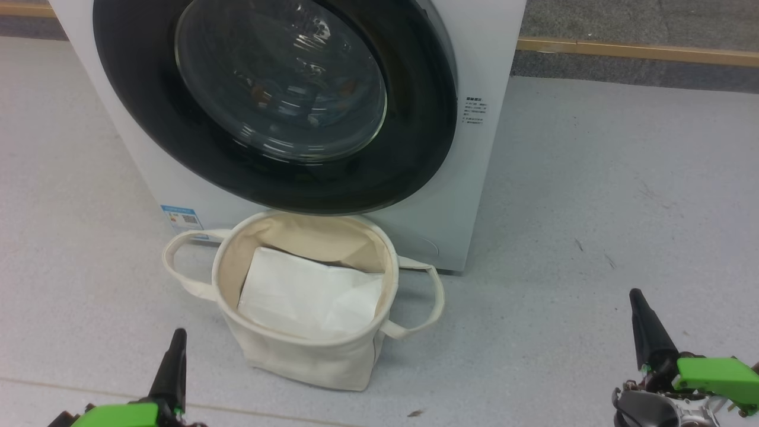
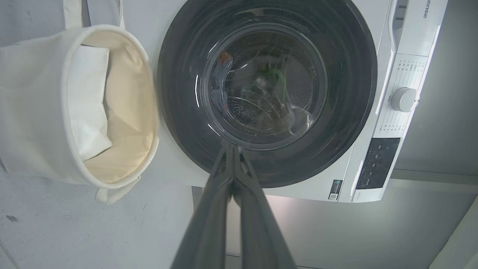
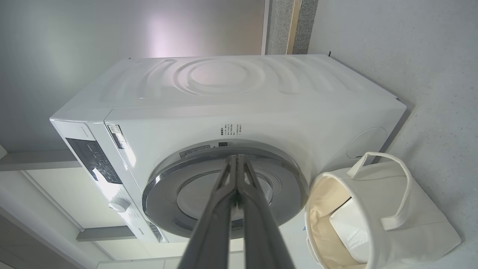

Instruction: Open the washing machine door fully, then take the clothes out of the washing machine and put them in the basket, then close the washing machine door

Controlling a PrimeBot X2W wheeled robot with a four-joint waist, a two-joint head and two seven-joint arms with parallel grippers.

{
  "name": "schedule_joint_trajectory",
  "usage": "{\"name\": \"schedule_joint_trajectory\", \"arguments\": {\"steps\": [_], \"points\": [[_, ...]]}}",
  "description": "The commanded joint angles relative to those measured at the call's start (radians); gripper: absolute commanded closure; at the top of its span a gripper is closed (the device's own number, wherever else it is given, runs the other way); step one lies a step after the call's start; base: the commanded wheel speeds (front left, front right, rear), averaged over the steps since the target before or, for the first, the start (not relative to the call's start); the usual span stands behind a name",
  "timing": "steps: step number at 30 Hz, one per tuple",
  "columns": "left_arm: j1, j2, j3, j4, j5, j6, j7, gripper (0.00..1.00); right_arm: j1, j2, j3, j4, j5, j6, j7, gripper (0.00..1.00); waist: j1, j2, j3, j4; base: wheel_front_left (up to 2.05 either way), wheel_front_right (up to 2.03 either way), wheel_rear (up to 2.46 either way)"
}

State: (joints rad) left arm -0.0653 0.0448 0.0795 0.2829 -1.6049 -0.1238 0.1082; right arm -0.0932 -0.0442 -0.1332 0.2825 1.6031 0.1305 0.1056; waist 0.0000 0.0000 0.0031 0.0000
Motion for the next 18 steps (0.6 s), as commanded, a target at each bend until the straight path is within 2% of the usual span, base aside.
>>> {"name": "schedule_joint_trajectory", "arguments": {"steps": [1, 18], "points": [[-0.043, 0.005, 0.034, -0.038, -0.004, -0.007, 0.005, 1.0, -0.015, -0.006, 0.02, -0.038, 0.006, 0.0, 0.007, 1.0, 0.0, 0.0, 0.0, 0.0, 0.0, 0.0, 0.0], [-0.043, 0.005, 0.034, -0.038, -0.004, -0.007, 0.005, 1.0, -0.015, -0.006, 0.02, -0.038, 0.006, 0.0, 0.007, 1.0, 0.0, 0.0, 0.0, 0.0, 0.0, 0.0, 0.0]]}}
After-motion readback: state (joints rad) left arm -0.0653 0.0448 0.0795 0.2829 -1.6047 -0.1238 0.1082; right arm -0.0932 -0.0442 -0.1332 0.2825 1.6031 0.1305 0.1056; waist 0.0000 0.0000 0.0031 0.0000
